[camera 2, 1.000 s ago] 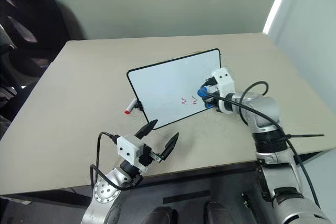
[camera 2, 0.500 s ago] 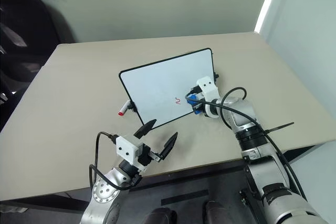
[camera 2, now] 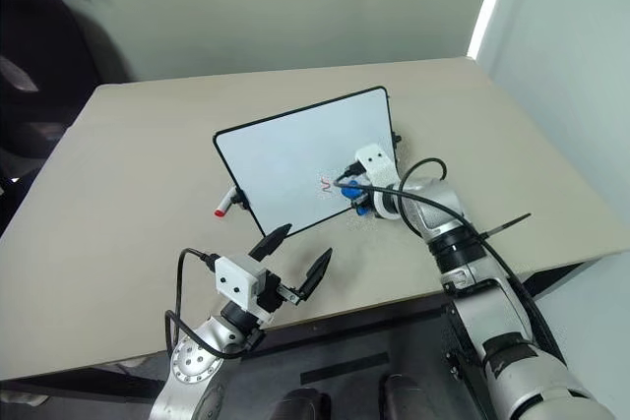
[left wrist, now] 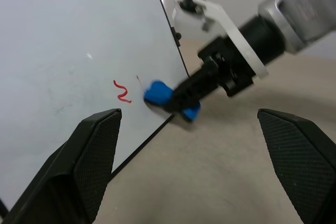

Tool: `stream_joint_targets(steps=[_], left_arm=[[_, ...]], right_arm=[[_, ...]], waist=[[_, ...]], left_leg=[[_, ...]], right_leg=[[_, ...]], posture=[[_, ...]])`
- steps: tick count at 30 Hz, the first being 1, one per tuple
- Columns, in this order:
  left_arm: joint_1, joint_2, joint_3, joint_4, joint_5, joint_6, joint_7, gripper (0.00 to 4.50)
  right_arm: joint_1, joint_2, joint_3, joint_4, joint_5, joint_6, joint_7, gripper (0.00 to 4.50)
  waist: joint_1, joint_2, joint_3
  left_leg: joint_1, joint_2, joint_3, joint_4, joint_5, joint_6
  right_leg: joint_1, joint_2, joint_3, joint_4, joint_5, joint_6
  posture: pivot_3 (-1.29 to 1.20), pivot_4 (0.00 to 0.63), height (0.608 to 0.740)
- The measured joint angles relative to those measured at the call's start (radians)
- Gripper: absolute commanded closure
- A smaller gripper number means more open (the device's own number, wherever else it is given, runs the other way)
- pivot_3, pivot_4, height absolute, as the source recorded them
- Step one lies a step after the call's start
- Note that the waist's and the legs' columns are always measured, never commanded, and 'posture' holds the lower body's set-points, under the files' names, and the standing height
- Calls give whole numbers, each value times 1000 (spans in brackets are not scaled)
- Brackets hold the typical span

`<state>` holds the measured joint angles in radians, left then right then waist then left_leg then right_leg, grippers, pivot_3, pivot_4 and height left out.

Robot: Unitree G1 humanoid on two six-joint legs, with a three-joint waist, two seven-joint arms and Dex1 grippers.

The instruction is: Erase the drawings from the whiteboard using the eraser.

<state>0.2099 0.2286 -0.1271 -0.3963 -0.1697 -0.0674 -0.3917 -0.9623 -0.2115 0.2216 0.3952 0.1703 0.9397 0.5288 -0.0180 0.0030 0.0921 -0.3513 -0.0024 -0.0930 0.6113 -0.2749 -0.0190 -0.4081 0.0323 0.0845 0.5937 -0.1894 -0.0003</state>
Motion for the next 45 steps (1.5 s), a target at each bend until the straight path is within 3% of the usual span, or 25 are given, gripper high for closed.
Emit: stream_joint_targets(steps=[9,28,38,45], left_arm=[[-2,0,-1,0,-1,1,-1,0],[34,2,-1,-36,-4,2,0,0],[31,2,5,-37,-4,2,2,0],[18,2,6,-36,-4,2,1,0]], right_arm=[[-51,1,-45,-107,20,12,2,3976],[71,62,39,-86,7,54,2,3976],[68,68,85,-86,-5,77,10,3976],[1,70,32,-109,0,67,-1,3976]], waist=[[4,-1,-1],[4,-1,-2],[3,-1,-2],[3,-1,-2]], left_leg=[[0,0,0,0,4,7],[1,0,0,0,-1,-2],[2,0,0,0,-1,-2],[1,0,0,0,-2,-2]], right_leg=[[-3,0,0,0,5,-4],[-5,0,0,-1,5,-3],[-4,0,0,0,6,-4],[-6,0,-1,-1,6,-4]], posture=[[0,150,739],[0,150,739],[0,150,739],[0,150,739]])
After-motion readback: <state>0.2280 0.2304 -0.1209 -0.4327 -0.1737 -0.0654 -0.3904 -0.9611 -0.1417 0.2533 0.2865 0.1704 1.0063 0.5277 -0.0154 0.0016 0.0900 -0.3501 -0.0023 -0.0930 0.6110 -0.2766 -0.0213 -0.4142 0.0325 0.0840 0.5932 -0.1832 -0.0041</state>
